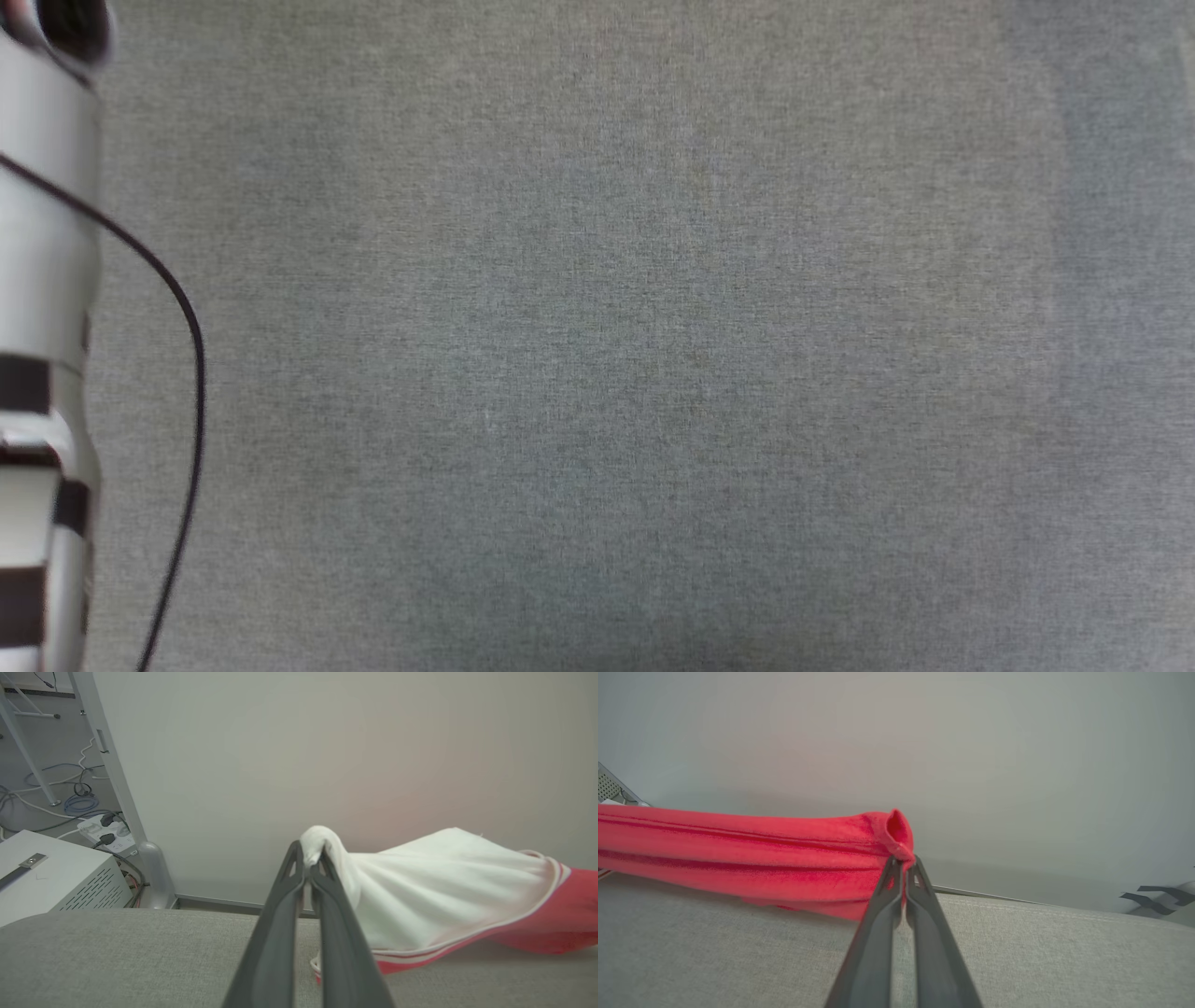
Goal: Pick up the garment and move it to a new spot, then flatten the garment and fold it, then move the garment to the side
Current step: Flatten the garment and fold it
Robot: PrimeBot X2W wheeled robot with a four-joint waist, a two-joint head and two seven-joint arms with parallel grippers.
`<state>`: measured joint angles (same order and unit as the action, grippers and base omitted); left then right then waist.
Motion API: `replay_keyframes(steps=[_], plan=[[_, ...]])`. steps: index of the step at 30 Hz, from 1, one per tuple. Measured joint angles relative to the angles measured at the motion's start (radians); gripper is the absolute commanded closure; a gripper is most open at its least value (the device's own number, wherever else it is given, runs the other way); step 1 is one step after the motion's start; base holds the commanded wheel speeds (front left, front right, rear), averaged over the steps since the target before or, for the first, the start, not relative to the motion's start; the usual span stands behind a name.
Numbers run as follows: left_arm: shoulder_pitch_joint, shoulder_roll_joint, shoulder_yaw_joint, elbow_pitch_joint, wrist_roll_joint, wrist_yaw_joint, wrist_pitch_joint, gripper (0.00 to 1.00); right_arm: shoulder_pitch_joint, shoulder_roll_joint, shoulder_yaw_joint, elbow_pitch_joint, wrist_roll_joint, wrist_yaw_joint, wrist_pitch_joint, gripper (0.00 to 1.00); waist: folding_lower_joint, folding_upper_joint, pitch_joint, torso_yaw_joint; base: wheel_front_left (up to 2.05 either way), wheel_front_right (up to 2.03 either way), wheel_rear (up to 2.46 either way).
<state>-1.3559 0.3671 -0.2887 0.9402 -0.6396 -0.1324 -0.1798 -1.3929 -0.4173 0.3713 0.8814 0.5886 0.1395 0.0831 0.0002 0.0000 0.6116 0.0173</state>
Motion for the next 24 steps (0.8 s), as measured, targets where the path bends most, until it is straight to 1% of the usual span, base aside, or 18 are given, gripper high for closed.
replay_keyframes(steps=[3, 8, 12, 15, 20, 24], plan=[[0.125, 0.0, -0.026, -0.044, -0.052, 0.0, -0.022, 1.0, 0.102, -0.039, 0.054, -0.027, 0.019, 0.0, -0.009, 1.0, 0.0, 0.0, -0.033, 0.003, 0.0, 0.0, 0.0], [0.351, -0.003, -0.073, -0.127, -0.107, -0.004, -0.046, 1.0, 0.278, -0.098, 0.076, -0.076, 0.079, 0.001, -0.019, 1.0, -0.0002, 0.0, -0.1, 0.015, 0.0, 0.0, 0.0], [0.536, 0.003, -0.089, -0.198, -0.135, -0.004, -0.058, 1.0, 0.45, -0.12, 0.081, -0.133, 0.129, 0.001, -0.022, 1.0, -0.0003, 0.0, -0.163, 0.024, 0.0, 0.0, 0.0], [0.664, 0.013, -0.087, -0.258, -0.138, -0.003, -0.066, 1.0, 0.578, -0.131, 0.074, -0.177, 0.143, 0.001, -0.035, 1.0, -0.0003, 0.0, -0.214, 0.029, 0.0, 0.0, 0.0], [0.871, 0.029, -0.085, -0.384, -0.145, 0.036, -0.067, 1.0, 0.79, -0.131, 0.035, -0.249, 0.144, 0.001, -0.041, 1.0, -0.0003, 0.0, -0.303, 0.033, 0.0, 0.0, 0.0], [1.028, 0.047, -0.089, -0.488, -0.171, 0.063, -0.034, 1.0, 0.963, -0.122, -0.029, -0.314, 0.135, 0.001, -0.031, 1.0, -0.0003, 0.0, -0.374, 0.036, 0.0, 0.0, 0.0]])
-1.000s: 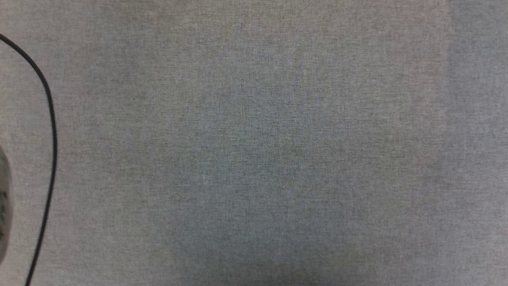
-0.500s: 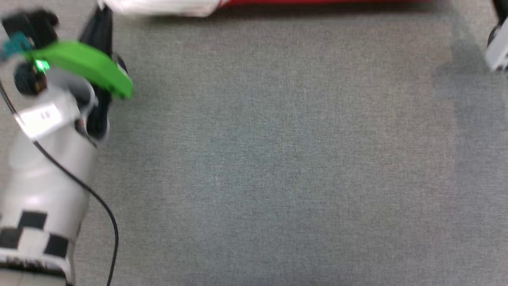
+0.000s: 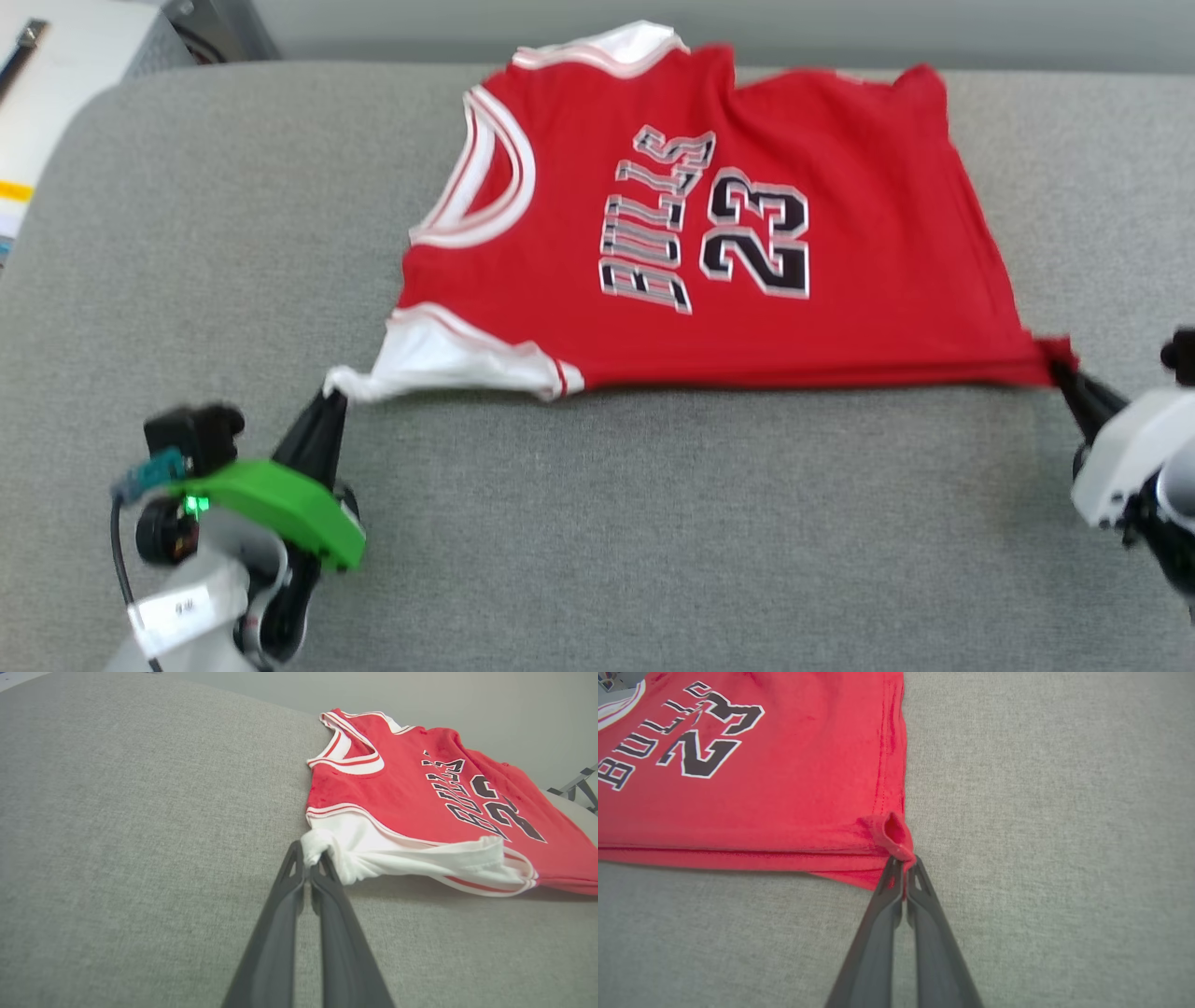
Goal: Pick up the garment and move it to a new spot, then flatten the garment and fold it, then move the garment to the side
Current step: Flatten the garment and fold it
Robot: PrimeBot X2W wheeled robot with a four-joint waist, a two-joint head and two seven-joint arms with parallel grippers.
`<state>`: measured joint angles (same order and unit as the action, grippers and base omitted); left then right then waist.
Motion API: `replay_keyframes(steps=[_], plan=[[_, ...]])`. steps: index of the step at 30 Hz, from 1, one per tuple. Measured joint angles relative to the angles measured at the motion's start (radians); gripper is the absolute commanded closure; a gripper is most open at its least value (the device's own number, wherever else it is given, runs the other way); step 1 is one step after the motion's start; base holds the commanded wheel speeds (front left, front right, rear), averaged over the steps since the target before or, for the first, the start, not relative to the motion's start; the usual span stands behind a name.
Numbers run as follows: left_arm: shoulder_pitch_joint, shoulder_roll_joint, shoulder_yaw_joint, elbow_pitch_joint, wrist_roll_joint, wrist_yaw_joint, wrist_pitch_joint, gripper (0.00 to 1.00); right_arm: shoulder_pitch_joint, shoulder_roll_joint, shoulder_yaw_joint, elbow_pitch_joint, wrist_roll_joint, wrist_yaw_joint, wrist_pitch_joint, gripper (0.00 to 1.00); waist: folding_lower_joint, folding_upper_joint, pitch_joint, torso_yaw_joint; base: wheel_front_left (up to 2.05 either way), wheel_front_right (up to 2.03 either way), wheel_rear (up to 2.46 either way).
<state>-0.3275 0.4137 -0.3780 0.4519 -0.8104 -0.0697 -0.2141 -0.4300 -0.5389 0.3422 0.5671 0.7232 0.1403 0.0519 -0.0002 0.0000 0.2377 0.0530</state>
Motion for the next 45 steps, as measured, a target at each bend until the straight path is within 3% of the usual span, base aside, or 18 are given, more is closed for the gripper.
replay_keyframes(steps=[9, 15, 24, 33, 45], plan=[[0.295, 0.057, 0.014, -0.257, -0.045, 0.127, 0.067, 1.0, 0.354, 0.067, -0.178, -0.201, -0.073, 0.0, 0.107, 1.0, 0.0, 0.0, -0.124, 0.001, 0.0, 0.0, 0.0], [0.497, 0.094, 0.016, -0.44, -0.073, 0.236, 0.146, 1.0, 0.605, 0.163, -0.331, -0.394, -0.154, 0.0, 0.251, 1.0, 0.0, 0.0, -0.186, 0.006, 0.0, 0.0, 0.0], [0.629, 0.162, 0.017, -0.619, -0.113, 0.322, 0.252, 1.0, 0.798, 0.29, -0.459, -0.605, -0.233, -0.001, 0.424, 1.0, 0.0, 0.0, -0.212, 0.026, 0.0, 0.0, 0.0], [0.558, 0.183, 0.023, -0.663, -0.095, 0.325, 0.267, 1.0, 0.775, 0.32, -0.491, -0.691, -0.28, -0.001, 0.472, 1.0, 0.0001, 0.0, -0.199, 0.017, 0.0, 0.0, 0.0], [0.22, 0.153, -0.013, -0.492, -0.033, 0.21, 0.259, 1.0, 0.455, 0.253, -0.409, -0.611, -0.299, -0.001, 0.47, 1.0, 0.0001, 0.0, -0.08, -0.005, 0.0, 0.0, 0.0]])
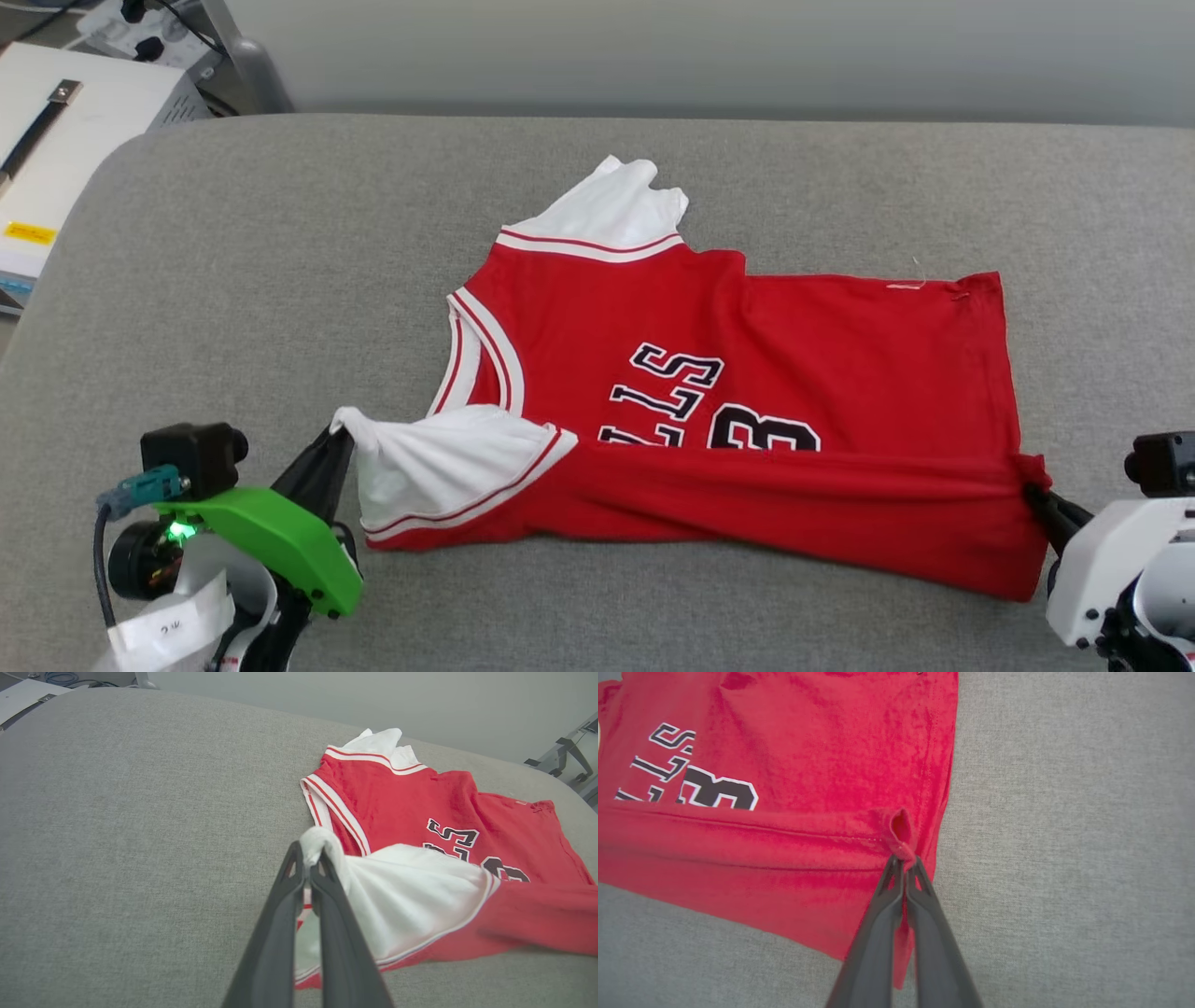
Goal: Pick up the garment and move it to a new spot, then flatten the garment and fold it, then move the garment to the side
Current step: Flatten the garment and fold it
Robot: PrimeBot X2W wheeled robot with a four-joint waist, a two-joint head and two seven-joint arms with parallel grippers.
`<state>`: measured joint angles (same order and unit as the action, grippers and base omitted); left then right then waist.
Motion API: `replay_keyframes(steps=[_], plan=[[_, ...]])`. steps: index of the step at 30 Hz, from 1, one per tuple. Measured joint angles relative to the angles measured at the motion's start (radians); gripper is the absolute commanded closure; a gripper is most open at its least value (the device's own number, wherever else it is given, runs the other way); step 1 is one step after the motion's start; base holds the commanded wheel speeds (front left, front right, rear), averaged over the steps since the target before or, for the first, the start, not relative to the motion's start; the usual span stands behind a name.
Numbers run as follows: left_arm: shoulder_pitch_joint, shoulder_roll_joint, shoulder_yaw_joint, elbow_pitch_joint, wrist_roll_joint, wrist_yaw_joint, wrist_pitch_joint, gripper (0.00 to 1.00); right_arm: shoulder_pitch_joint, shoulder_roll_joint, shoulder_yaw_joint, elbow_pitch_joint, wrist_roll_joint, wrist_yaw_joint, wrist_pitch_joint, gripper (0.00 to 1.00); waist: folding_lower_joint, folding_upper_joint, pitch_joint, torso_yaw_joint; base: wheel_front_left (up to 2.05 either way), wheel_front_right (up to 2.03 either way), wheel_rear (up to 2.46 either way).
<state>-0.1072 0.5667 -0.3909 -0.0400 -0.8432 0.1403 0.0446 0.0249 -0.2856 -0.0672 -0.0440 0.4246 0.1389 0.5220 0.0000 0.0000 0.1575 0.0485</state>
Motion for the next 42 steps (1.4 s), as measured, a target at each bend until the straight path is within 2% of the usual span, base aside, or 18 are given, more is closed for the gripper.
replay_keyframes(steps=[10, 13, 17, 18, 19, 20, 21, 25, 29, 35, 38, 42], plan=[[-0.179, -0.06, -0.05, 0.263, -0.003, -0.129, 0.006, 1.0, -0.142, -0.021, 0.086, 0.194, 0.032, 0.0, -0.064, 1.0, 0.0001, 0.0, 0.107, -0.013, 0.0, 0.0, 0.0], [-0.215, -0.08, -0.083, 0.339, -0.004, -0.163, 0.037, 1.0, -0.165, -0.031, 0.106, 0.227, 0.047, 0.0, -0.091, 1.0, 0.0001, 0.0, 0.13, -0.014, 0.0, 0.0, 0.0], [-0.249, -0.102, -0.108, 0.414, -0.003, -0.189, 0.049, 1.0, -0.185, -0.038, 0.124, 0.27, 0.05, 0.0, -0.131, 1.0, 0.0001, 0.0, 0.146, -0.013, 0.0, 0.0, 0.0], [-0.257, -0.105, -0.111, 0.426, -0.003, -0.191, 0.049, 1.0, -0.188, -0.037, 0.126, 0.28, 0.054, 0.0, -0.141, 0.75, 0.0001, 0.0, 0.145, -0.013, 0.0, 0.0, 0.0], [-0.266, -0.108, -0.114, 0.441, -0.003, -0.197, 0.049, 0.9, -0.191, -0.035, 0.128, 0.293, 0.066, 0.0, -0.148, 0.28, 0.0001, 0.0, 0.143, -0.012, 0.0, 0.0, 0.0], [-0.27, -0.114, -0.114, 0.453, -0.003, -0.199, 0.04, 0.54, -0.191, -0.035, 0.129, 0.298, 0.077, 0.0, -0.156, 0.0, 0.0, 0.0, 0.139, -0.01, 0.0, 0.0, 0.0], [-0.27, -0.119, -0.114, 0.462, -0.003, -0.199, 0.027, 0.0, -0.191, -0.035, 0.127, 0.299, 0.078, 0.0, -0.174, 0.0, 0.0, 0.0, 0.135, -0.009, 0.0, 0.0, 0.0], [-0.27, -0.14, -0.111, 0.494, -0.001, -0.196, -0.021, 0.0, -0.189, -0.009, 0.107, 0.3, 0.083, 0.0, -0.295, 0.0, 0.0001, 0.0, 0.111, -0.003, 0.0, 0.0, 0.0], [-0.268, -0.141, -0.087, 0.501, 0.005, -0.169, -0.079, 0.0, -0.156, 0.016, 0.084, 0.274, 0.068, 0.0, -0.435, 0.0, 0.0001, 0.0, 0.082, 0.004, 0.0, 0.0, 0.0], [-0.264, -0.104, -0.063, 0.462, 0.016, -0.118, -0.097, 0.0, -0.117, 0.048, 0.041, 0.211, -0.005, 0.0, -0.581, 0.0, 0.0001, 0.0, 0.033, 0.01, 0.0, 0.0, 0.0], [-0.256, -0.073, -0.047, 0.427, 0.015, -0.096, -0.078, 0.0, -0.102, 0.071, 0.023, 0.18, -0.038, 0.0, -0.625, 0.0, 0.0001, 0.0, 0.008, 0.01, 0.0, 0.0, 0.0], [-0.226, -0.02, -0.051, 0.364, -0.024, -0.093, 0.058, 0.0, -0.072, 0.099, 0.009, 0.152, -0.07, 0.0, -0.631, 0.0, 0.0, 0.0, -0.025, 0.005, 0.0, 0.0, 0.0]])
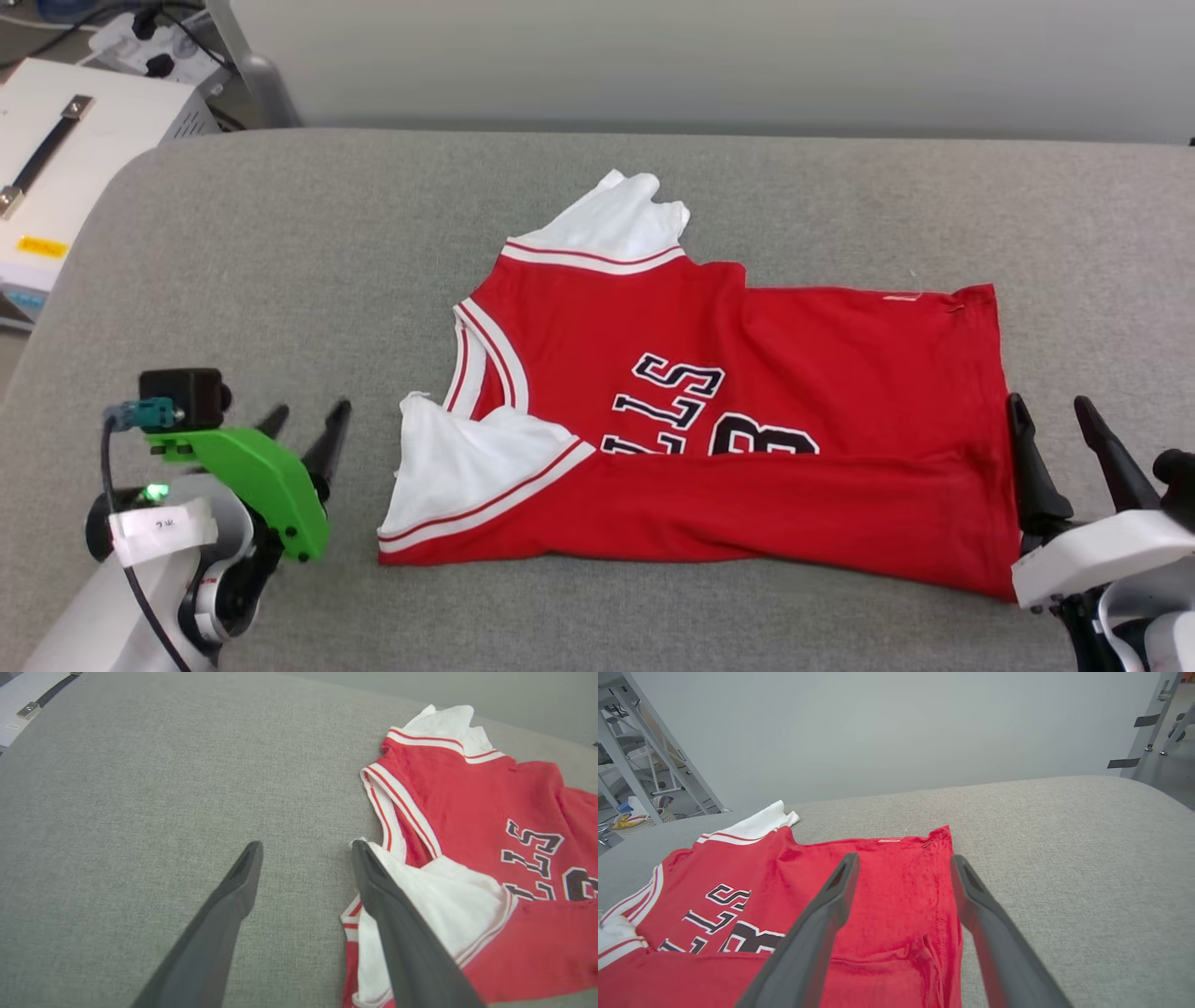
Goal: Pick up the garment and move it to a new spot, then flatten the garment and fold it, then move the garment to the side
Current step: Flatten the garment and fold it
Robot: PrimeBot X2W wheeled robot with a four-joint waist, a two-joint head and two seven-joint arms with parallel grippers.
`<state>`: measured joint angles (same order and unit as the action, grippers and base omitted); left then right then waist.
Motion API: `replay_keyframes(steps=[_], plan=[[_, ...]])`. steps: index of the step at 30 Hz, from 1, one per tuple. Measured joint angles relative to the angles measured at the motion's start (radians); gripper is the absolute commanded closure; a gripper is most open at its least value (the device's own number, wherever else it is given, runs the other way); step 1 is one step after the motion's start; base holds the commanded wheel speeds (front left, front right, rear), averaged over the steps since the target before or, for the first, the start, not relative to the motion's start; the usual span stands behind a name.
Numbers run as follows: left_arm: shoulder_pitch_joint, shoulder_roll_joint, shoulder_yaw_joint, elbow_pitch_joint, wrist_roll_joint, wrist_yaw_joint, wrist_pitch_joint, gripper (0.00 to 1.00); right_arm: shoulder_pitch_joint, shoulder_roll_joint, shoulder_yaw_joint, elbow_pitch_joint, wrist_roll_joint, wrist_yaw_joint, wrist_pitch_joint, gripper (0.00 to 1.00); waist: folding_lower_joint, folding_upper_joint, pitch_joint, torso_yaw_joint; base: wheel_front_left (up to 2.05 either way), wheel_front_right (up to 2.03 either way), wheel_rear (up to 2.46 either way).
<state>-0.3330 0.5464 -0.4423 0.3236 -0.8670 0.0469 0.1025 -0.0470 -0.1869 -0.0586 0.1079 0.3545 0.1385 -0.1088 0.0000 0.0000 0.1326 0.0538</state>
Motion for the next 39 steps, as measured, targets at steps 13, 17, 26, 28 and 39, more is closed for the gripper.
replay_keyframes(steps=[13, 17, 26, 28, 39], plan=[[0.108, 0.08, -0.039, -0.182, -0.187, 0.047, 0.397, 0.0, 0.063, 0.056, -0.025, -0.088, -0.028, 0.0, 0.062, 0.0, 0.0, 0.0, -0.024, -0.041, 0.0, 0.0, 0.0], [0.105, 0.065, -0.061, -0.171, -0.186, 0.054, 0.412, 0.0, 0.063, 0.057, -0.021, -0.102, -0.026, 0.0, 0.075, 0.0, 0.0, 0.0, -0.001, -0.05, 0.0, 0.0, 0.0], [0.021, -0.002, -0.127, -0.036, -0.181, -0.003, 0.479, 0.03, 0.06, 0.056, -0.037, -0.099, -0.015, 0.0, 0.096, 0.0, 0.0, 0.0001, 0.063, -0.064, 0.0, 0.0, 0.0], [0.008, -0.006, -0.132, -0.02, -0.181, -0.018, 0.481, 0.98, 0.06, 0.058, -0.043, -0.088, -0.012, 0.0, 0.108, 0.0, 0.0, 0.0001, 0.069, -0.066, 0.0, 0.0, 0.0], [-0.002, -0.015, -0.155, -0.02, -0.16, -0.052, 0.446, 1.0, 0.083, -0.014, -0.089, -0.049, 0.082, 0.0, 0.314, 0.0, 0.0, 0.0, 0.043, -0.055, 0.0, 0.0, 0.0]])
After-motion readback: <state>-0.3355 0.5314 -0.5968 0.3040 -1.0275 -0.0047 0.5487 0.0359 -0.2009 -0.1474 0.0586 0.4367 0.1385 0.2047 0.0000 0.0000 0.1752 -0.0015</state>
